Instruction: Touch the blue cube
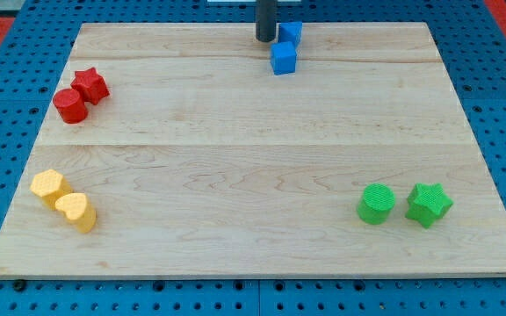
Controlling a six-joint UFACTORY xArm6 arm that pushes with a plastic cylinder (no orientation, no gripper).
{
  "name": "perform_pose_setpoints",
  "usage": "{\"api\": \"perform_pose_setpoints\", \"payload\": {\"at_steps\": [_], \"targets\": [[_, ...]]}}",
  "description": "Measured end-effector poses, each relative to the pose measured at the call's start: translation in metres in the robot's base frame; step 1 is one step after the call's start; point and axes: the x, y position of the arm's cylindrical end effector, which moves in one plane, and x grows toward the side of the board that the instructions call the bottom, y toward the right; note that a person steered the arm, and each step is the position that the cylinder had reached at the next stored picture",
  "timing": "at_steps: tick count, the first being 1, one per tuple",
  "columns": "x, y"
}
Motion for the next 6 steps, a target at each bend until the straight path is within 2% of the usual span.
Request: {"api": "perform_pose_setpoints", "payload": {"at_steps": [1, 2, 3, 4, 6], "targets": [[-0.001, 0.056], [0.029, 0.083], [0.014, 0.045], [0.006, -0.020], [0.085, -0.026]]}}
